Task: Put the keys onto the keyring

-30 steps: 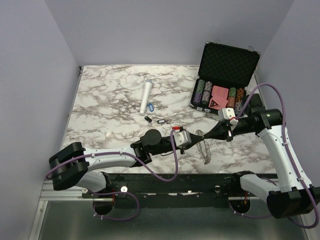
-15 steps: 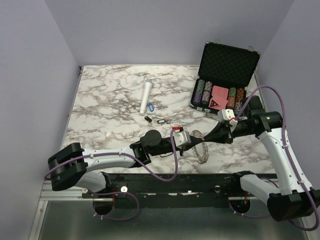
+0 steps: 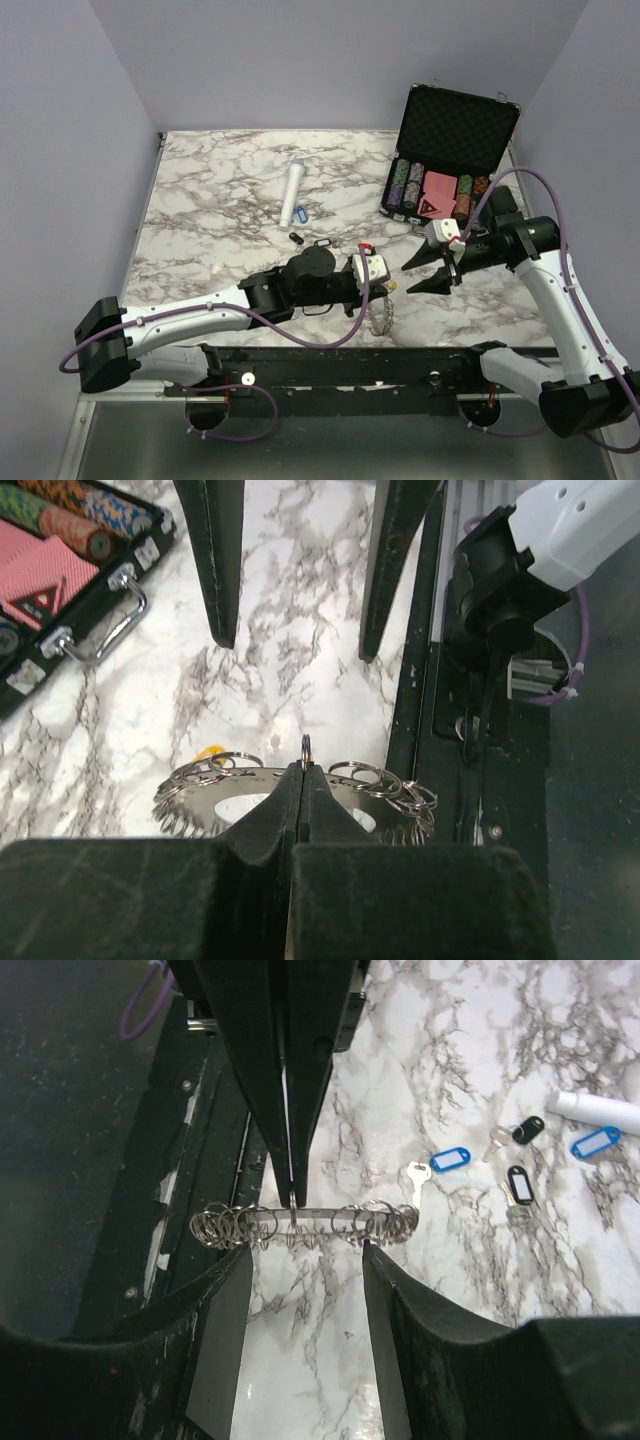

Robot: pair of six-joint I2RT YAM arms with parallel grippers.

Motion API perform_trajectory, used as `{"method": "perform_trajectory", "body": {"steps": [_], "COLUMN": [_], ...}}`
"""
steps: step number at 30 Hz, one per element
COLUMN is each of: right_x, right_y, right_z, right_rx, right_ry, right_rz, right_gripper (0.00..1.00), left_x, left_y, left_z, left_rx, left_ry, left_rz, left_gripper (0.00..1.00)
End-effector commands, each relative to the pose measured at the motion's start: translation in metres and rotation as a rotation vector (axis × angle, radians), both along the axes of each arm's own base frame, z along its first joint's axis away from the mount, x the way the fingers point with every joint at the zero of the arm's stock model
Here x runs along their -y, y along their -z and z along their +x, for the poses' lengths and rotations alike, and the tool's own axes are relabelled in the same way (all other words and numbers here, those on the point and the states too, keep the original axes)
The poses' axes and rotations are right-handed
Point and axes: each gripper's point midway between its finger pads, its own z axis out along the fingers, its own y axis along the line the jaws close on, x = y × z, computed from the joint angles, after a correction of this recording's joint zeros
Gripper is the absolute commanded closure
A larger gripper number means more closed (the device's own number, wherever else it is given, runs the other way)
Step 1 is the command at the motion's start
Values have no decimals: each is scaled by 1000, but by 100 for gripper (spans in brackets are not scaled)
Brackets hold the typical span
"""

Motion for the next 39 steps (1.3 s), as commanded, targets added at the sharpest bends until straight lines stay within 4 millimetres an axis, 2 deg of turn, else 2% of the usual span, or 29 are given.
{"method": "perform_trajectory", "body": {"steps": [1,9,15,19,29,39], "right_x": [-4,-19,-25,-27,-31,-31], "right_y": [12,33,39,39,47,49], "right_z": [-18,-17,-15,-13,-13,-13], "right_rx": [-102,-162,-185,-191,-227,-226], "right_ry": [-55,-98,-101,-104,-96,-88], "right_rz": [-27,-51,-58,-58,-81,-94], "right_gripper": [44,45,47,48,59,70], "left_x": [-3,3,7,9,10,13], "left_y": [5,-8,-12,-8,-16,-15], "left_z": [-1,1,0,-1,2,3], "left_rx": [-75,-76,-87,-97,-83,-98], "left_ry": [-32,-38,-37,-36,-47,-61], "left_rz": [83,54,30,36,6,-18], "left_gripper": [100,100,100,100,100,100]}}
